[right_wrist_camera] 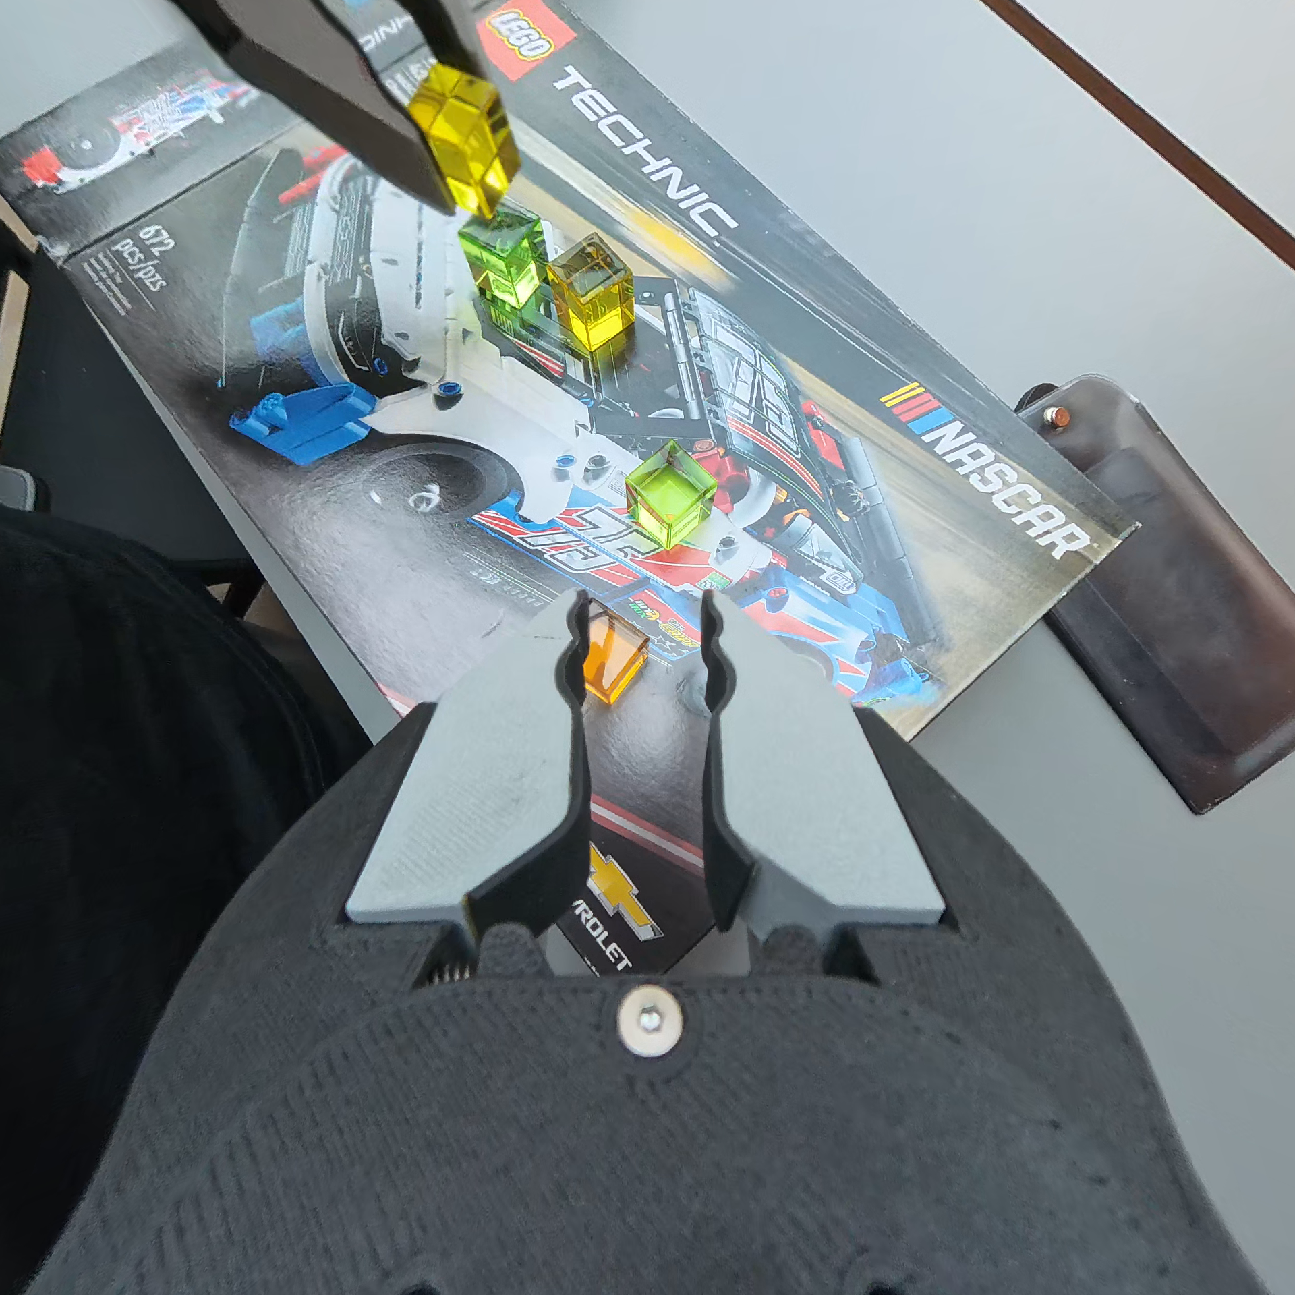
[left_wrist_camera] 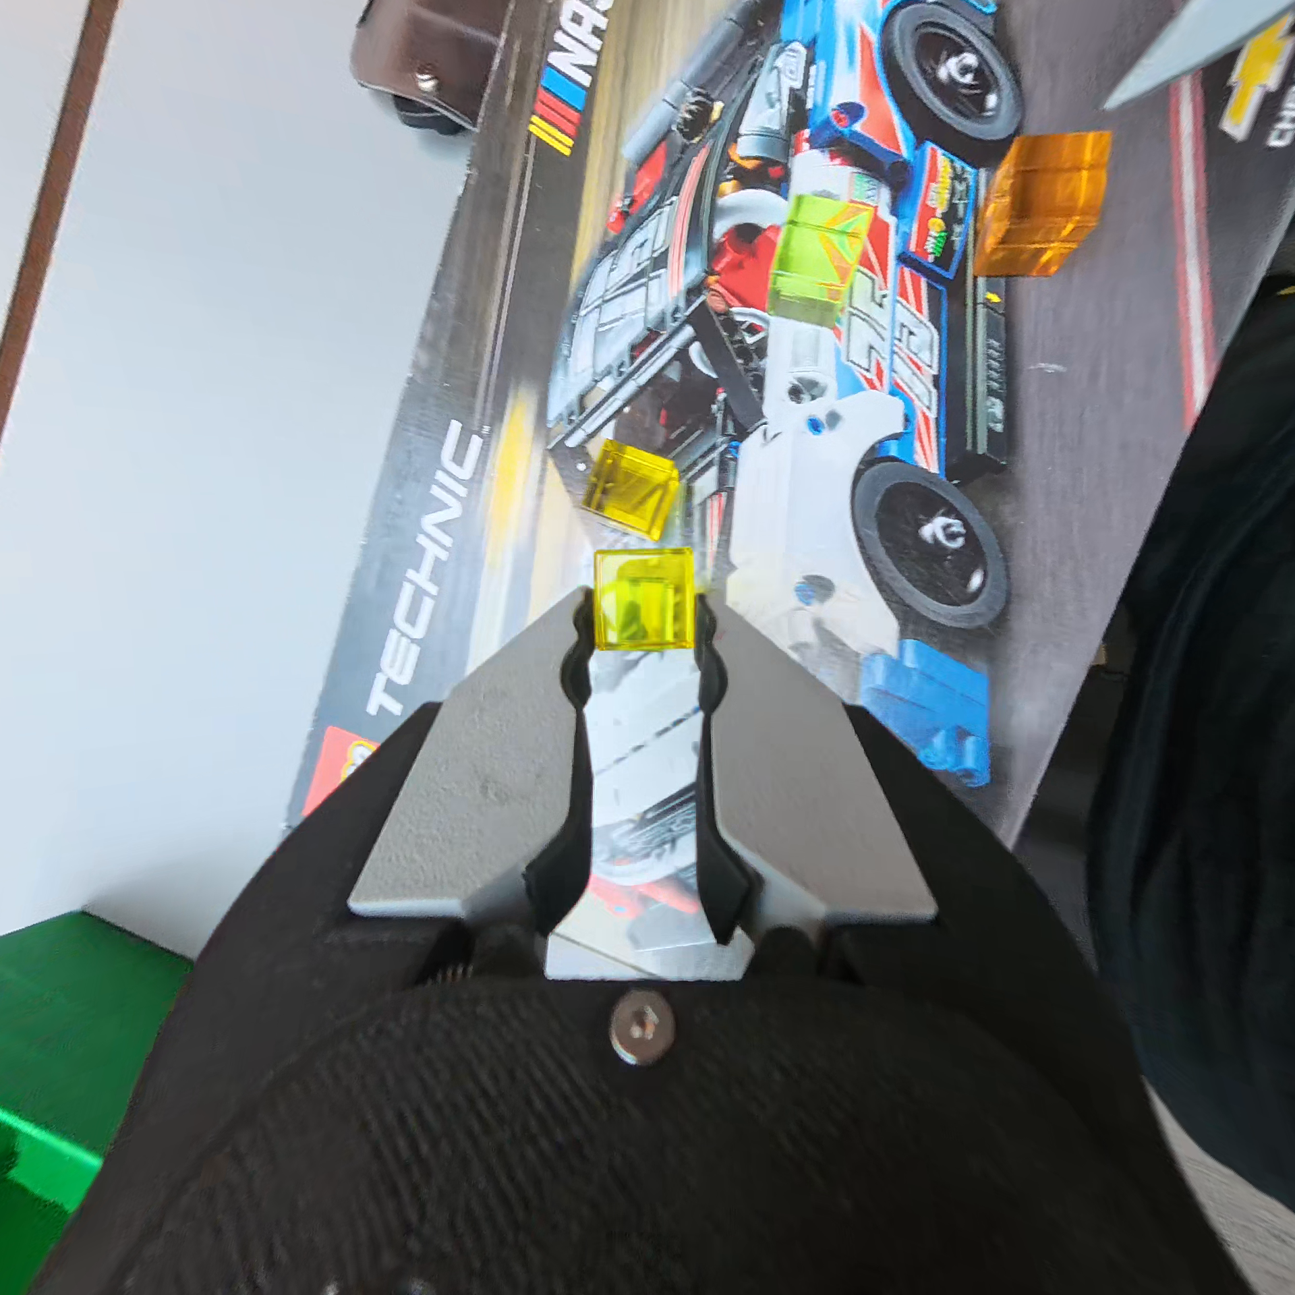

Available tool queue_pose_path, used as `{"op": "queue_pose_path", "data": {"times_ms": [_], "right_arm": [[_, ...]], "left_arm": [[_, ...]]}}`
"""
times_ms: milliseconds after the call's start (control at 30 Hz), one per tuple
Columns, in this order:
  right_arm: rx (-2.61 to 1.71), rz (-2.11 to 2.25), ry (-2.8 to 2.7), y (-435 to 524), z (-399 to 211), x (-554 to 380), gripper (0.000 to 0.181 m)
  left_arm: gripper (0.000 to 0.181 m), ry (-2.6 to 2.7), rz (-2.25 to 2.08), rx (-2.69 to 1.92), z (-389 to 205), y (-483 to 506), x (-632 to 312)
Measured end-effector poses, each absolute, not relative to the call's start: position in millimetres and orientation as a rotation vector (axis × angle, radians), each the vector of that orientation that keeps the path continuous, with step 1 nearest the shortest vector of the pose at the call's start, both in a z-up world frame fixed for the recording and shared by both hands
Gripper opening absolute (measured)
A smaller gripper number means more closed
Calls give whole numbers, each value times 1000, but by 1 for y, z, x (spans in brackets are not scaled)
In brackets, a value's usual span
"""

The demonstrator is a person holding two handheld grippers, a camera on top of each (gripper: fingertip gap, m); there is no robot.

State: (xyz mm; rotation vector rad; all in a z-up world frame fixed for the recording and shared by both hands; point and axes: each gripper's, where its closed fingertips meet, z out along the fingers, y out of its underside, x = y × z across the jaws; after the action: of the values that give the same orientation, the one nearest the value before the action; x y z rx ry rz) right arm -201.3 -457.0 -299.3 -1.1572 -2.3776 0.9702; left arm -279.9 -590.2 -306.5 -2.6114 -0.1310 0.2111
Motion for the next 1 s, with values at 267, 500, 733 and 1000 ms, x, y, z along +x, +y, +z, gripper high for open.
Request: {"op": "queue_pose_path", "data": {"times_ms": [267, 500, 733, 1000], "right_arm": [[-952, 1003, -2542, -460, -297, -184, 39], [-690, 803, -2749, -456, -312, -178, 39], [-409, 592, -2880, -463, -338, -186, 29], [-605, 841, -2945, -486, -342, -189, 24]], "left_arm": [[24, -96, 139, -2671, -331, -596, -290], [38, -108, 112, -2642, -330, -594, -287], [45, -210, 98, -2563, -306, -604, -276], [42, -138, -38, -2525, -311, -597, -225]]}}
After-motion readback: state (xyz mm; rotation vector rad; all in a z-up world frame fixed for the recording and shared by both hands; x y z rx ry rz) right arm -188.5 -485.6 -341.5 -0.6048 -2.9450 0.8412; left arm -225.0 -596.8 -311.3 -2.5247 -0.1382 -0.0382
